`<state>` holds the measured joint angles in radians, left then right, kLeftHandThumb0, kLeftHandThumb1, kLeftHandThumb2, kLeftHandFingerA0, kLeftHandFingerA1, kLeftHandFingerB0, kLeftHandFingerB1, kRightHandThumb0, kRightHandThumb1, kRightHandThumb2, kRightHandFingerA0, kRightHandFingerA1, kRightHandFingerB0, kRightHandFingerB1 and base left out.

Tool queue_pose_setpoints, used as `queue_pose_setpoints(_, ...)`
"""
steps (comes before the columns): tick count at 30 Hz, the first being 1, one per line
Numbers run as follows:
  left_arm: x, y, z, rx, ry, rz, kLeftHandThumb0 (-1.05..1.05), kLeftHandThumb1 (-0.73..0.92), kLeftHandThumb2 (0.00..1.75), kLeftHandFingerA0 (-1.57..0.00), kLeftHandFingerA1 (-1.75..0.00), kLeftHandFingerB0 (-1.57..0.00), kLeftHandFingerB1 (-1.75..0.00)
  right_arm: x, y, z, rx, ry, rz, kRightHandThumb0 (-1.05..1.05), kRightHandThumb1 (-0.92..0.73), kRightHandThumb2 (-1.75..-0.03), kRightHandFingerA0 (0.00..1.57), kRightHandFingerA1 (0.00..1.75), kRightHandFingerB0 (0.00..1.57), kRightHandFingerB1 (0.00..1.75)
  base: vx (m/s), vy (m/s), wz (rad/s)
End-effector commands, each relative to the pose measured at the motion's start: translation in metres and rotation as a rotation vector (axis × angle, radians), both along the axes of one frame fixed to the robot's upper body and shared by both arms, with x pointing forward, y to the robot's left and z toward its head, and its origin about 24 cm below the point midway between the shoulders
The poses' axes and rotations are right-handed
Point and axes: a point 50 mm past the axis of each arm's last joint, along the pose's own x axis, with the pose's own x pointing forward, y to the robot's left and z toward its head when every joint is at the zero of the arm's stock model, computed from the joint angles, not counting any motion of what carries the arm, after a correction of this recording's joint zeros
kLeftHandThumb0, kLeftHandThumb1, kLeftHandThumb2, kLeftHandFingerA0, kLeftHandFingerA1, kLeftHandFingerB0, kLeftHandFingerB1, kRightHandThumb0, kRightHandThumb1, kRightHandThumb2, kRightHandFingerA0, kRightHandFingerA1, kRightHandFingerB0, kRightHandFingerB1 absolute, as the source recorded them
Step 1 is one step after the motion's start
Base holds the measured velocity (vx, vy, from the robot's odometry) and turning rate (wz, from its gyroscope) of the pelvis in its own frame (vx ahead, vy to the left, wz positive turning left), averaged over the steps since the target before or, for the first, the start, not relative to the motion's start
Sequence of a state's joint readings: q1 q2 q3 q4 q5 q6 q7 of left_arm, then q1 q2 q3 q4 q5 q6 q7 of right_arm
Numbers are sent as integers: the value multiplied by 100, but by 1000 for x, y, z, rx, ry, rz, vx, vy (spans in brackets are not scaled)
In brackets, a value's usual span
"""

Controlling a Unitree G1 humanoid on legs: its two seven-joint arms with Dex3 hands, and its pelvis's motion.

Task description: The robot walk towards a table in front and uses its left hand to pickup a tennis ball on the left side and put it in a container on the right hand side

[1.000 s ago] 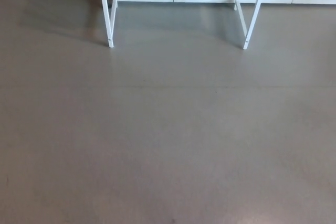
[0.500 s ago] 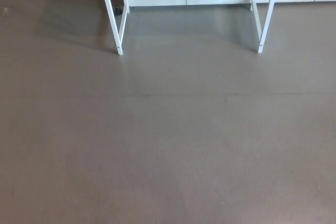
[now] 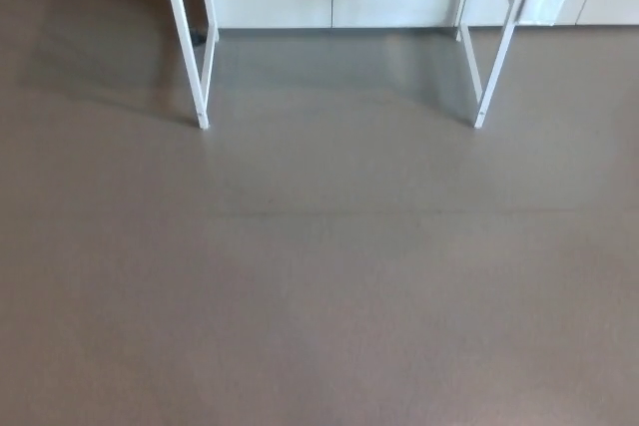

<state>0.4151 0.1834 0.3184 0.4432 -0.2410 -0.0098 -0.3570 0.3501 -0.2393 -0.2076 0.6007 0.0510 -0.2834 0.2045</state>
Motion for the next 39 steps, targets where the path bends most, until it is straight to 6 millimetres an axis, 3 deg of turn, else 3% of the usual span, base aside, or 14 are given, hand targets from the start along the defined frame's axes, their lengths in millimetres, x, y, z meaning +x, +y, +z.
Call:
queue_pose_setpoints(1,0,2,1,9,9,0,-11,68,60,-57,-41,-38,-35,0,-4,2,-6,-9,-8,-43,-45,-71,64,53,45,47,249,81,7)
queue_pose_setpoints(17,-4,1,1,15,16,-13,-12,68,60,-60,-42,-39,-35,-8,-5,1,-44,23,12,-45,-47,-72,63,52,43,46,284,-61,10)
queue_pose_setpoints(18,-4,1,0,17,18,-14,-12,67,60,-62,-42,-40,-35,-8,-5,1,-43,20,8,-31,-54,-56,70,43,49,38,242,69,-21)
queue_pose_setpoints(19,-3,1,-1,20,19,-14,-12,67,60,-62,-42,-40,-35,-7,-5,1,-42,14,1,-31,-54,-56,70,43,49,38,317,101,-21)
queue_pose_setpoints(28,-12,-4,-5,14,50,-24,-12,66,59,-62,-41,-38,-34,-19,-7,1,-63,42,4,-30,-56,-56,69,43,49,38,425,176,-13)
queue_pose_setpoints(29,-13,-4,-5,16,52,-33,-13,68,60,-57,-41,-35,-34,-21,-7,1,-61,45,4,-40,-48,-71,65,52,43,46,322,81,13)
queue_pose_setpoints(39,-9,-2,-4,19,44,-48,-12,68,60,-61,-42,-37,-34,-20,-6,-1,-68,42,19,-42,-48,-72,65,53,44,46,397,-89,30)
